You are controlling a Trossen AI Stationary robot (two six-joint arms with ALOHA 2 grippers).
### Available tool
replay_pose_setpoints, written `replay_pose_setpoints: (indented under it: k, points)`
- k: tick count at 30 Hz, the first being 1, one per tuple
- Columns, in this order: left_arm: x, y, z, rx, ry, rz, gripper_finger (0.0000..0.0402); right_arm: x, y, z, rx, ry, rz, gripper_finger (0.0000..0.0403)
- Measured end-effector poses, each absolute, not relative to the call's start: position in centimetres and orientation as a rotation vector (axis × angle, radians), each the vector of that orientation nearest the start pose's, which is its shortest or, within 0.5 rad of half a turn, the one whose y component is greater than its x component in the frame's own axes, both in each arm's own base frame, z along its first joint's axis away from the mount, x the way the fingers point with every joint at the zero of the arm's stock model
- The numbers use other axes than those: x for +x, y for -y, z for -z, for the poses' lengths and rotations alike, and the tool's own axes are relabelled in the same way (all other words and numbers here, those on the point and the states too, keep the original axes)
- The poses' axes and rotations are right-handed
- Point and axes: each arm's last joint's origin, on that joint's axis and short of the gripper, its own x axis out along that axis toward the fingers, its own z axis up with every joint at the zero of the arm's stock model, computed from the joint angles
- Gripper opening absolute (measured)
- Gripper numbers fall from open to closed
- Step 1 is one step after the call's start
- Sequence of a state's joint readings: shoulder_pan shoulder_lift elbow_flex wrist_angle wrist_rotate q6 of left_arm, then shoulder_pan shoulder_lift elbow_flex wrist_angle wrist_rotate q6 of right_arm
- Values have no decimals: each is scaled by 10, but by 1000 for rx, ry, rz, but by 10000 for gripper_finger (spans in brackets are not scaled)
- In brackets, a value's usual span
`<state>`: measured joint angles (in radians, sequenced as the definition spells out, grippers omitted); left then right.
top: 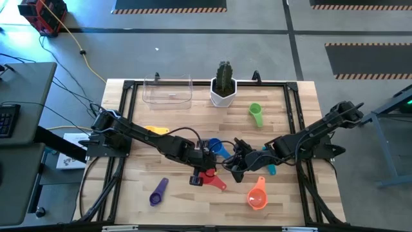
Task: Nest measuring cups in basket
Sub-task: Stack the red measuring cup on top of the orange measuring cup
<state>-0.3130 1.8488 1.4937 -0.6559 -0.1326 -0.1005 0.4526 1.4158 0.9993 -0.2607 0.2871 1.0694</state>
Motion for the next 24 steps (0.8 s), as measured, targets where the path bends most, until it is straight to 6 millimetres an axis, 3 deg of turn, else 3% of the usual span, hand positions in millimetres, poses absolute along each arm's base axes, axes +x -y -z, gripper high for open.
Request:
replay_pose_setpoints:
  k: [7,24]
  points:
    - [374,125,-246,131,-998,126,8,277,-127,-263,863,-622,172,160]
    - [358,141,-241,101,-1118,192,8,282,-147,-291,1004,-347,13,129]
